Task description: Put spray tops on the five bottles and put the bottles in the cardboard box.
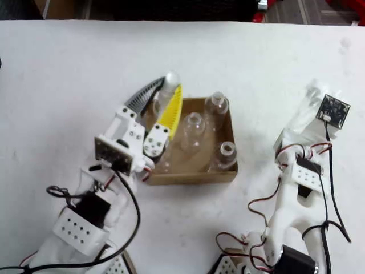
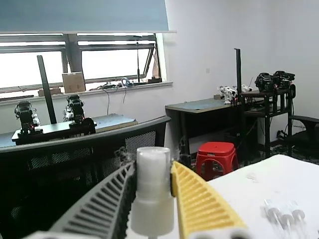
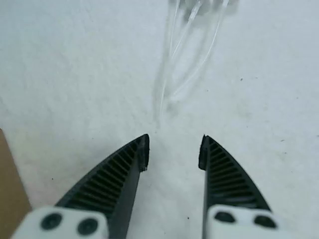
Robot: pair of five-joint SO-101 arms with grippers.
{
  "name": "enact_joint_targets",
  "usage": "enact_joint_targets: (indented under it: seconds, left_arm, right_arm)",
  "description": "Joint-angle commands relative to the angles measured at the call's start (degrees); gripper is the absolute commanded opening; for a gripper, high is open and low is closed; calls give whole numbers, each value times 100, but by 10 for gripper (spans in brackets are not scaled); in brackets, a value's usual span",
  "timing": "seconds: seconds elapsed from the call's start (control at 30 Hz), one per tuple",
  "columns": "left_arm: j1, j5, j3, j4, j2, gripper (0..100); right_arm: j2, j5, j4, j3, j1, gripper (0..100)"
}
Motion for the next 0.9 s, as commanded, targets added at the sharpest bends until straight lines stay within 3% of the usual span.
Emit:
enact_joint_targets:
  seconds: [0.0,0.23,0.6,0.77,0.87]
  left_arm:
    - [40,35,97,-149,-22,20]
    - [40,44,466,-158,-198,20]
    - [4,53,2374,-765,-1727,20]
    - [-435,1002,2734,-712,-2149,20]
    - [-505,1116,2875,-448,-2299,20]
  right_arm:
    - [-22,70,-110,-26,-31,144]
    - [-22,70,-110,-26,-31,144]
    - [-22,70,-110,-18,-40,144]
    - [-22,70,-92,-18,-40,144]
    - [-22,70,-92,-18,-40,144]
